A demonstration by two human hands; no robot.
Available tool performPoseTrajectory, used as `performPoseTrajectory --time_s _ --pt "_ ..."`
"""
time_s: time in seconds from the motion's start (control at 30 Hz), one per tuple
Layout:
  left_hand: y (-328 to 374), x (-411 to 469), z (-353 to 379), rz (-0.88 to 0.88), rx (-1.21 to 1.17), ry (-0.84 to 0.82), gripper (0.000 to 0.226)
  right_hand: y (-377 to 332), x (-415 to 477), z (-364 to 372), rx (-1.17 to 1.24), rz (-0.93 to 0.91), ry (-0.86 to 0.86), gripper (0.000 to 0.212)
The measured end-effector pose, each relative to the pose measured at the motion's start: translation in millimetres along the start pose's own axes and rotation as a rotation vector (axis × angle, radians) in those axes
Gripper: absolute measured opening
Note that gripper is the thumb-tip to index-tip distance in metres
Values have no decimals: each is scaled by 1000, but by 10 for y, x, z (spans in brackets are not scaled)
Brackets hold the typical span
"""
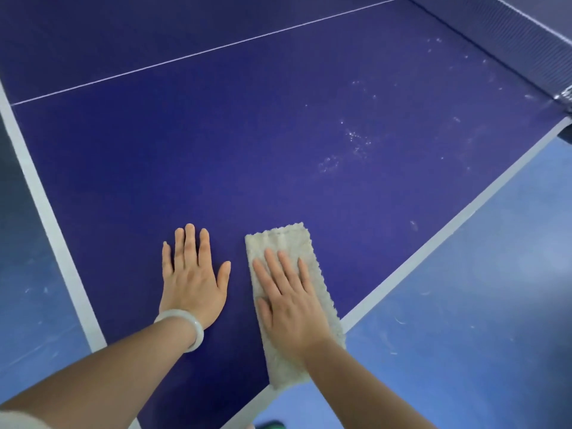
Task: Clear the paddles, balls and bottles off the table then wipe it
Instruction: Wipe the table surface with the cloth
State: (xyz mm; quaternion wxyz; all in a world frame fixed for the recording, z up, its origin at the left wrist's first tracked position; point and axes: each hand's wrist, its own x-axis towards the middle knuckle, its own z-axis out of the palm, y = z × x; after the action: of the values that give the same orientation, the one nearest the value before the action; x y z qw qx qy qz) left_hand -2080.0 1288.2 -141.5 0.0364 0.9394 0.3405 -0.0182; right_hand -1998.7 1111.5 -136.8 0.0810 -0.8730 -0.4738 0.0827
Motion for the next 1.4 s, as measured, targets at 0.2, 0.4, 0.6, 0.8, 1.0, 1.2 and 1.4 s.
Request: performPoseTrajectory --time_s 0.2,0.4,0.6,0.8,1.0,1.2,1.4 --pt "-8 22 16 -3 14 9 72 1139 56 -201 -129 229 9 59" --pt "-6 18 2 -1 14 -1 66 923 156 -146 14 565 76 60" --pt "-2 13 7 18 5 -13 71 90 317 -58 -4 -72 -21 57" --pt "13 24 -12 3 21 -50 71 883 1071 -174 -61 20 -18 57" --pt "8 15 -27 -5 29 -62 71 925 668 -188 7 338 23 60" --pt "15 22 -36 -17 30 -75 71 476 849 -152 -67 -223 -97 57" --pt "160 70 -117 -103 -4 -99 71 1255 1508 -374 -71 -95 -130 60"
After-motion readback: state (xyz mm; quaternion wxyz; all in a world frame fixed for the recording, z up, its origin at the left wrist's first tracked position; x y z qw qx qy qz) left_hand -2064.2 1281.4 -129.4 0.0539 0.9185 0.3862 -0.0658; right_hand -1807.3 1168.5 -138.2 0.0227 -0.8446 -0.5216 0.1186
